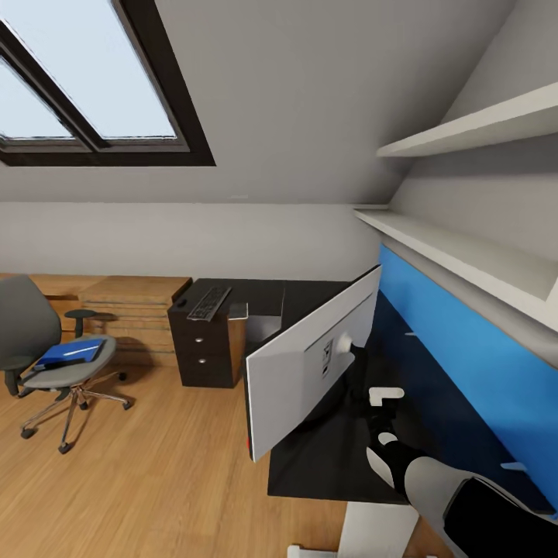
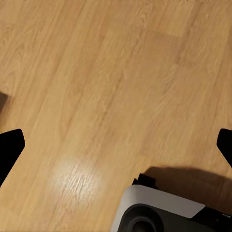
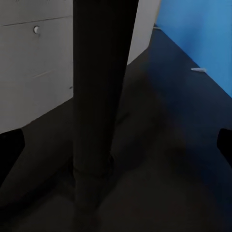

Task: In the bedroom, organize the workspace by keeping the computer under the desk, ensuring the monitor is on the desk, placing the keyboard on the desk next to the monitor, placing the mouse on the desk next to the keyboard, moving the folder from the swivel chair onto the desk next to the mouse, stacking the notebook on top of the folder with the pen on top of the notebook, and positioning the swivel chair next to the desk.

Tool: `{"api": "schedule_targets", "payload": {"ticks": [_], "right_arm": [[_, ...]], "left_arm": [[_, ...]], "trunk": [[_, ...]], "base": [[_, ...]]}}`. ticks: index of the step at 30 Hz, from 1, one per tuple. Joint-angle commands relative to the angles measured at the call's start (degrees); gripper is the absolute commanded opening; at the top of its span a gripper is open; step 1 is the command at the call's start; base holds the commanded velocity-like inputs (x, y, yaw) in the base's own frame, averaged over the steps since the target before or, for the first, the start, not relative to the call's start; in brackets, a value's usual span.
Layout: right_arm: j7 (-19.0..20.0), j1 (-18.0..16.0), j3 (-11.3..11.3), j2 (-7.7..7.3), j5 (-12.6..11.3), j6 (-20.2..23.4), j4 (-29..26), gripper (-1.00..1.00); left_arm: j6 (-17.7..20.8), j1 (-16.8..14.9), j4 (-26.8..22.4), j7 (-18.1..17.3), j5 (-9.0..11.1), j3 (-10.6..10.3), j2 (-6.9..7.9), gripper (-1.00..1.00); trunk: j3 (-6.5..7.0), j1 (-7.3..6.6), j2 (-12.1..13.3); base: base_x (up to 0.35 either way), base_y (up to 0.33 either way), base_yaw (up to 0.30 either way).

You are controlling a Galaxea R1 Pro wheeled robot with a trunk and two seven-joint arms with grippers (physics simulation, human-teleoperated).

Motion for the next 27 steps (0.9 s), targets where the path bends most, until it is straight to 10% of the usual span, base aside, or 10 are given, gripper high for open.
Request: {"api": "schedule_targets", "payload": {"ticks": [1,27], "right_arm": [[-0.29,-0.05,0.48,0.02,-0.26,-0.06,0.02,1.00],[-0.30,-0.05,0.48,-0.04,-0.26,-0.06,0.02,1.00]], "left_arm": [[-0.26,-0.05,-0.03,0.33,0.58,-0.49,0.06,1.00],[-0.32,-0.05,-0.03,0.59,0.45,-0.56,0.06,1.00]], "trunk": [[-0.11,0.03,-0.10],[-0.11,0.03,-0.10]], "base": [[0.078,0.007,0.000],[0.102,0.010,0.000]]}}
